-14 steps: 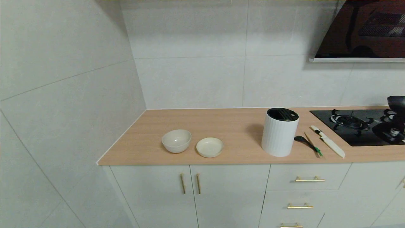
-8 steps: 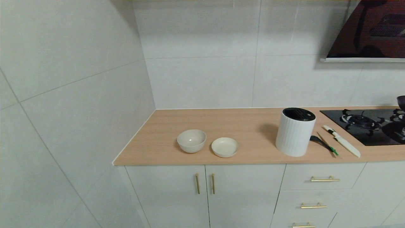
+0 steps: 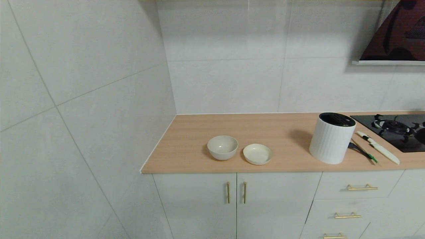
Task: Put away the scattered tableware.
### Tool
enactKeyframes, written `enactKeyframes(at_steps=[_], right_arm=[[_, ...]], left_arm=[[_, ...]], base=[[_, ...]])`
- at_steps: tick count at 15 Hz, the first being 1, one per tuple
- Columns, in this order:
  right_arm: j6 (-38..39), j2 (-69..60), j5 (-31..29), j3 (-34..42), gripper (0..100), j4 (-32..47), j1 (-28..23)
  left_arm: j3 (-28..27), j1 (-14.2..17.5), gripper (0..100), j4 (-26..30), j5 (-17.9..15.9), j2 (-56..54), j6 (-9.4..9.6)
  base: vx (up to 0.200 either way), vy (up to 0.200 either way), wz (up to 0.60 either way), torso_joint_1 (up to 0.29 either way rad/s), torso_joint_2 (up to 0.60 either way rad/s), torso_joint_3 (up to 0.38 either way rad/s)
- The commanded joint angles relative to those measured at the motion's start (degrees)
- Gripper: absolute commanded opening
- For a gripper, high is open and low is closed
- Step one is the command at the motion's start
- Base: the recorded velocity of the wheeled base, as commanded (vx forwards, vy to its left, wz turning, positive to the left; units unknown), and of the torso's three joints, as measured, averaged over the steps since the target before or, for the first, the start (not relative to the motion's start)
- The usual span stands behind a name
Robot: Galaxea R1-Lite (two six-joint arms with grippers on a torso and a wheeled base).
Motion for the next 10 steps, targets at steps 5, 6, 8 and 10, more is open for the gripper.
enactKeyframes(at_steps=[5,6,8,10], right_arm=[[0.0,0.0,0.0,0.0,100,0.0,0.0],[0.0,0.0,0.0,0.0,100,0.0,0.0],[0.0,0.0,0.0,0.0,100,0.0,0.0],[0.0,0.0,0.0,0.0,100,0.0,0.0]], left_arm=[[0.0,0.0,100,0.1,0.0,0.1,0.04],[0.0,0.0,100,0.0,0.0,0.1,0.04],[0.0,0.0,100,0.0,0.0,0.1,0.04],[0.0,0.0,100,0.1,0.0,0.1,0.04]], base=[[0.000,0.000,0.00,0.000,0.00,0.000],[0.000,0.000,0.00,0.000,0.00,0.000],[0.000,0.000,0.00,0.000,0.00,0.000],[0.000,0.000,0.00,0.000,0.00,0.000]])
